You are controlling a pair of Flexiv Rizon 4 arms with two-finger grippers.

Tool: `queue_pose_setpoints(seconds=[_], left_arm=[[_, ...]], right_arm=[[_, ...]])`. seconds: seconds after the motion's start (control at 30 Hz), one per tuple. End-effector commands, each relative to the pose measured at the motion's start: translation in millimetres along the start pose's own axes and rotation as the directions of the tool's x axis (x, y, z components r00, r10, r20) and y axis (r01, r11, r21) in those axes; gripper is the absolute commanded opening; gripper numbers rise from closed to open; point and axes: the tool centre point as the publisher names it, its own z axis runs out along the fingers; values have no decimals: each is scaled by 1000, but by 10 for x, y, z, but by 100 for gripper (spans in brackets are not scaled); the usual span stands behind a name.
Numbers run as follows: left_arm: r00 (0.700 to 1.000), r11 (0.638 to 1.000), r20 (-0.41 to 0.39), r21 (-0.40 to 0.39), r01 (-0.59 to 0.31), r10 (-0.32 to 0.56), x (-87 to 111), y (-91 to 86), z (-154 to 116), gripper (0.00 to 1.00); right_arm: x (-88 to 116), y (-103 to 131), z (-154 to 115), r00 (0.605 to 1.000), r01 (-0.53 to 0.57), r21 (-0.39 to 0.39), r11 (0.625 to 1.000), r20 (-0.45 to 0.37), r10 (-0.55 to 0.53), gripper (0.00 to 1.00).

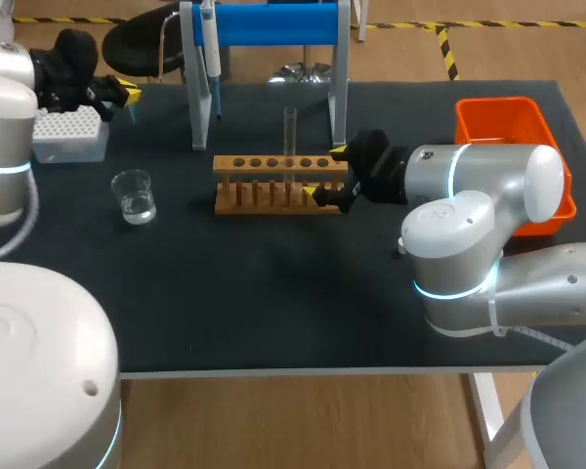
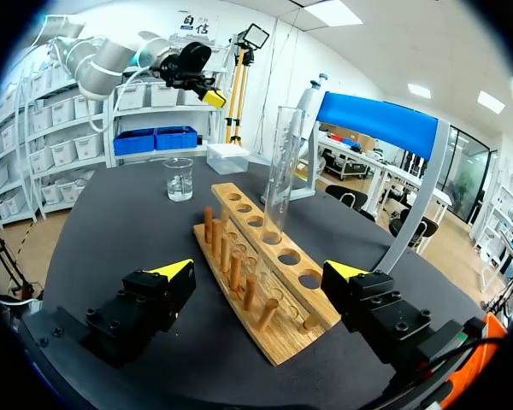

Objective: Invert the test tube, pick up the pipette, mount the tip to pipette, aspirate from beaker and dispense into the tube, eject the tip, return the pipette, and cap with the stopper.

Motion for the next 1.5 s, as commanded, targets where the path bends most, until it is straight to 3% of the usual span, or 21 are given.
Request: queue_pose_setpoints(seconds=[0.03,0.57,0.93,1.13,1.5], left_arm=[[992,996,-129,-84,-4,-7,-37,-30,-86,0],[992,996,-129,-84,-4,-7,-37,-30,-86,0],[964,997,-264,-52,-59,43,755,-536,-137,0],[955,996,-293,-56,-74,54,1242,-813,-124,0],[929,995,-356,23,-100,102,2013,-1117,-74,0]], right_arm=[[0,-3,0,1000,-1,0,1000,-1,1,100],[0,-3,0,1000,-1,0,1000,-1,1,100],[0,-3,0,1000,-1,0,1000,-1,1,100],[0,-3,0,1000,-1,0,1000,-1,1,100],[0,-3,0,1000,-1,0,1000,-1,1,100]])
